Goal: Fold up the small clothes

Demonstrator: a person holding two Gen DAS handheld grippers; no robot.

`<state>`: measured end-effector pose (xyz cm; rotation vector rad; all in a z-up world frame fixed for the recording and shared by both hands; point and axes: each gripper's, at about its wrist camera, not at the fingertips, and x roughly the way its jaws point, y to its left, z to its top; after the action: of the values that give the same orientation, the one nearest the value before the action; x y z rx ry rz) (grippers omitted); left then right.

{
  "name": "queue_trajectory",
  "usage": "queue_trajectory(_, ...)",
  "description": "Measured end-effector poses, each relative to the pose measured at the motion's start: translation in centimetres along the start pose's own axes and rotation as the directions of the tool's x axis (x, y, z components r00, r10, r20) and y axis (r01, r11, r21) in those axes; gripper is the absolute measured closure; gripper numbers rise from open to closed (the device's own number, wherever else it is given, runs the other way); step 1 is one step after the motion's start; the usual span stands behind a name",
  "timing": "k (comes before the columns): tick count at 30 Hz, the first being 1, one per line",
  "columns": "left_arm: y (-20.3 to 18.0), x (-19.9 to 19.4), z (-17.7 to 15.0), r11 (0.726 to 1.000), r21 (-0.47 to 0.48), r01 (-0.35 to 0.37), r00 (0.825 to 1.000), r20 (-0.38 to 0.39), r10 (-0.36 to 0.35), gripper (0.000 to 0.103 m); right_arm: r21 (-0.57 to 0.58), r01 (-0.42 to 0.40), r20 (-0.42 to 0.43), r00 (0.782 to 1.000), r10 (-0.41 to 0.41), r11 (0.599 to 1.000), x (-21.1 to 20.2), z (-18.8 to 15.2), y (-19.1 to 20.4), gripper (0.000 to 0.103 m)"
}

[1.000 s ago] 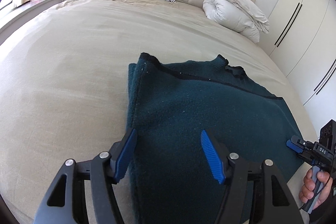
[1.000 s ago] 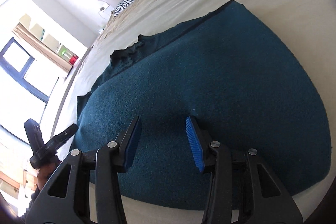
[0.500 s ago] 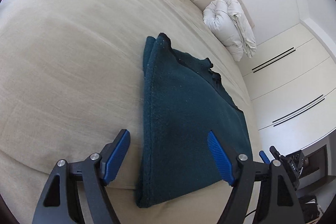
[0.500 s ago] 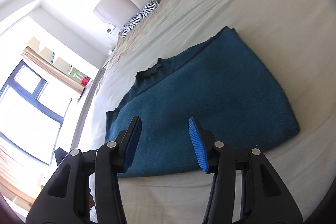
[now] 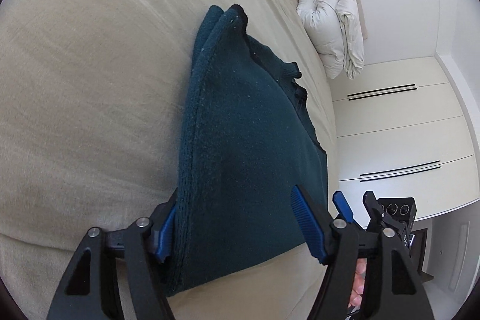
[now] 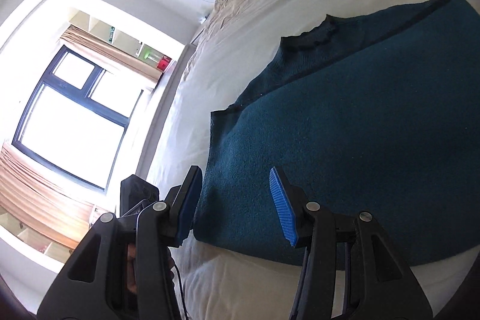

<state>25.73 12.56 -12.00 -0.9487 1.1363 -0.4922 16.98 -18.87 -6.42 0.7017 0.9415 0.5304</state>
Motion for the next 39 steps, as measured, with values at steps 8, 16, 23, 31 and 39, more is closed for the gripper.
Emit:
queue_trajectory(8, 2.3, -0.5, -0.3, 0.998, -0.057, 0.032, 0.999, 0.039, -0.030, 0.087, 0.038, -0.049, -0.136, 0.989, 0.054, 0.998, 8.3, 1.7, 1.6, 0.057)
queue_trajectory(16, 2.9, -1.7, -0.3, 0.994, -0.069, 0.081, 0.995, 0.056, -0.077, 0.088, 0.092, -0.009, -0.212, 0.977, 0.029, 0.996, 14.8, 1.9, -0.4, 0.053)
queue_trajectory(23, -0.1, -2.4, -0.2, 0.997, -0.005, 0.078, 0.994, 0.080, -0.078, 0.088, 0.098, -0.044, -0.173, 0.983, 0.061, 0.994, 14.1, 2.0, -1.1, 0.052)
queue_trajectory(31, -9.3, -0.6, -0.5, 0.984, 0.158, 0.081, 0.994, 0.062, -0.092, 0.088, 0.180, -0.168, 0.006, 0.986, 0.169, 0.969, 4.8, 6.7, -5.5, 0.026)
queue_trajectory(39, -18.8, 10.8, -3.7, 0.937, 0.324, 0.128, 0.990, -0.100, -0.101, 0.088, 0.320, -0.285, 0.070, 0.958, 0.277, 0.903, -1.2, 8.9, -14.0, 0.024)
